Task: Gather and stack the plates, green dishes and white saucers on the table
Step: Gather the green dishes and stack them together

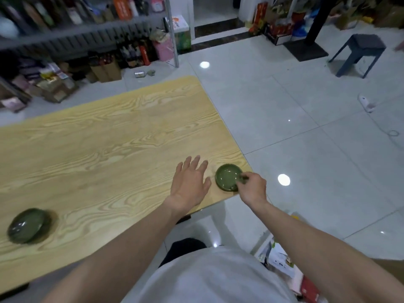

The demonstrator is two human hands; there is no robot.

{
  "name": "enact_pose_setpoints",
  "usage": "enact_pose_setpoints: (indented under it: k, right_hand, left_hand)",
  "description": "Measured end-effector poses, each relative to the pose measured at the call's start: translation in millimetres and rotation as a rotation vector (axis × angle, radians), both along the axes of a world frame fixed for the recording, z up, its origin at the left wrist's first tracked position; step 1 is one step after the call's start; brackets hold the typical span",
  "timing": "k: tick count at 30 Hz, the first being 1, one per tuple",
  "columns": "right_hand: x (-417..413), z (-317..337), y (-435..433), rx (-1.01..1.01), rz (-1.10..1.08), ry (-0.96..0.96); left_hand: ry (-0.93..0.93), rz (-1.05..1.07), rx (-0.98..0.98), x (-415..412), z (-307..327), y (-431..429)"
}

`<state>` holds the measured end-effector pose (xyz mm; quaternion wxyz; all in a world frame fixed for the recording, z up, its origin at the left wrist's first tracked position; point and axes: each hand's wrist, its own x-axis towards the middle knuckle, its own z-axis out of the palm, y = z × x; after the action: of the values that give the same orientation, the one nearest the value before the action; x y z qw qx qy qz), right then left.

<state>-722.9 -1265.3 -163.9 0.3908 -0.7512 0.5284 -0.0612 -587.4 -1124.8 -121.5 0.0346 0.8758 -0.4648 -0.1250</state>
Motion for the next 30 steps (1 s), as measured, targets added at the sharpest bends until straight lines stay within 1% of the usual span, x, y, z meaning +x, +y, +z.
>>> enact_pose_setpoints:
  k: [3, 5, 9, 14, 22, 30]
  right_hand:
    - [8.5, 5.9, 2.5, 0.104, -0.108, -0.097]
    - [15.6, 11.1, 6.1, 0.147, -0.134, -0.151]
    - [31.8, 24.0, 15.2, 0.127, -0.079, -0.200]
    - [55.6, 41.9, 39.0, 0.144, 0.053, -0.267]
    - [75.6, 57.6, 101.4, 0.210, 0.189, -0.325]
    - [88.7, 72.1, 173.1, 0.185, 0.303, -0.366]
  left_hand:
    - [-0.004, 0.058, -0.016, 3.2, 8.0, 3.7]
    - [-0.018, 0.094, -0.026, 5.9, 15.8, 8.3]
    - [-0.056, 0.166, -0.027, 10.6, 32.7, 24.8]
    - [-0.068, 0.284, -0.003, 10.8, 48.8, 59.8]
    - [-0.086, 0.486, 0.026, -5.9, 53.4, 135.1]
    - [-0.121, 0.573, -0.025, -10.5, 68.1, 218.5]
